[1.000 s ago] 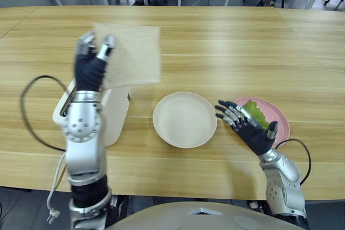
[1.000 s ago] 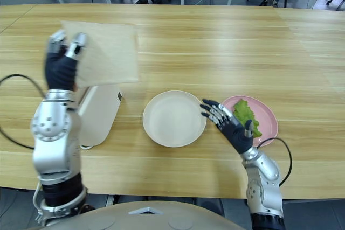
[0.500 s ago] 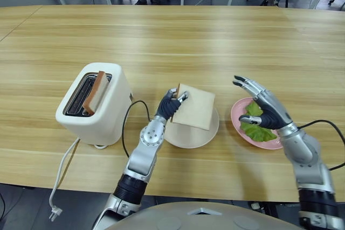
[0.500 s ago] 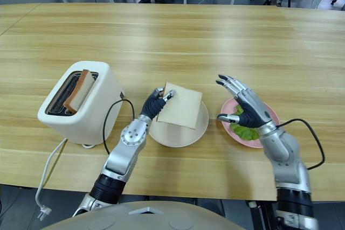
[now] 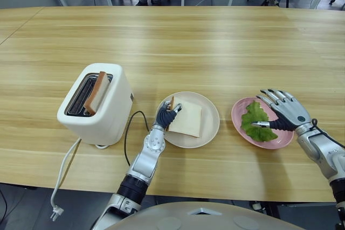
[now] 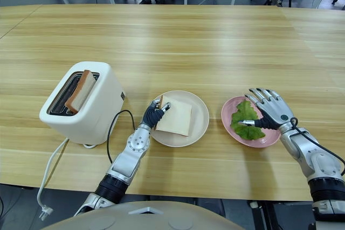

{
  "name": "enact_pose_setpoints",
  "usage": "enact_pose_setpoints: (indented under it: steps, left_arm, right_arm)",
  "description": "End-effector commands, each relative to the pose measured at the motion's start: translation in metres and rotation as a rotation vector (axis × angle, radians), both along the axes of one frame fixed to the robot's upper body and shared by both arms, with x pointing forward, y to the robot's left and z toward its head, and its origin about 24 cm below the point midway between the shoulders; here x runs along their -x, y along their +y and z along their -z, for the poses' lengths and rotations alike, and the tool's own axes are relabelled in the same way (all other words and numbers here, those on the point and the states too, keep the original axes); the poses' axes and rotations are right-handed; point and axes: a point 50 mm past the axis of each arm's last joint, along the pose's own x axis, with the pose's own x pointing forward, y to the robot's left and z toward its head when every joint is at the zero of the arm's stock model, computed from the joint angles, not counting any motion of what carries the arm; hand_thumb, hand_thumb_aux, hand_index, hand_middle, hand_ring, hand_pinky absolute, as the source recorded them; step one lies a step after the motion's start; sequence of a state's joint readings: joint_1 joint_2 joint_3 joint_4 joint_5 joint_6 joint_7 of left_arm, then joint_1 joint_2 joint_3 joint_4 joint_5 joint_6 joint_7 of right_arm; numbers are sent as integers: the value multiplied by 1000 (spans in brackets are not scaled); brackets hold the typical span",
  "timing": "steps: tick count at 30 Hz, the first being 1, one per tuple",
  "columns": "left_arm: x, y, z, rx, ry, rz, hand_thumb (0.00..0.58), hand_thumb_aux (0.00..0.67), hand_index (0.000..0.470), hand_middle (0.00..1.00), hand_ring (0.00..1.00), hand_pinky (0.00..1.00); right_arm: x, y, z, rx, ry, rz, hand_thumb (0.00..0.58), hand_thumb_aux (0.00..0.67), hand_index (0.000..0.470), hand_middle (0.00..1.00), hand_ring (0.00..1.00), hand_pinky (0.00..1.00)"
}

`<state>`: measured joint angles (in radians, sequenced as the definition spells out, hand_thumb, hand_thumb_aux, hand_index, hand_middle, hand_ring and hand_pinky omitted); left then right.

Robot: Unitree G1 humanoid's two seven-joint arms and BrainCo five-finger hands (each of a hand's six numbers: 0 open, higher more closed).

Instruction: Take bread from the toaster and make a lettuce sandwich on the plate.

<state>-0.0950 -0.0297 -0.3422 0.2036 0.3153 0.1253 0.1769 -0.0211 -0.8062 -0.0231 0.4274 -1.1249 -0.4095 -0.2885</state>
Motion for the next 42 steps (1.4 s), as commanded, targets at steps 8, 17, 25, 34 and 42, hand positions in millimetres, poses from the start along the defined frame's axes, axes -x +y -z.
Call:
enact_pose_setpoints:
  steps: [8,17,25,34,42]
  left_arm:
    - [8,1,2,-380,-81,29,0,0,0,0,0,0]
    - [7,9,-32,-747,-321,-21,0,0,0,0,0,0]
    - [15,29,-85,-821,-549,-171,0,0,0,0,0,0]
    - [49,88,-166,-896,-752,-441,0,0,0,0,0,0]
    - [65,161,-180,-1184,-551,-646,0,0,0,0,0,0]
  right_arm:
    - [9,-14,38,57,229,61,31,18,13,0,0,0]
    - [4,-7,31,9,172,20,580,670,460,0,0,0]
    - [-12,5,1,-62,-22,-55,580,670,460,0,0,0]
    - [-24,30,-40,-137,-228,-177,580,670,460,0,0,0]
    - [-31,70,-50,-215,-285,-296,580,670,460,0,0,0]
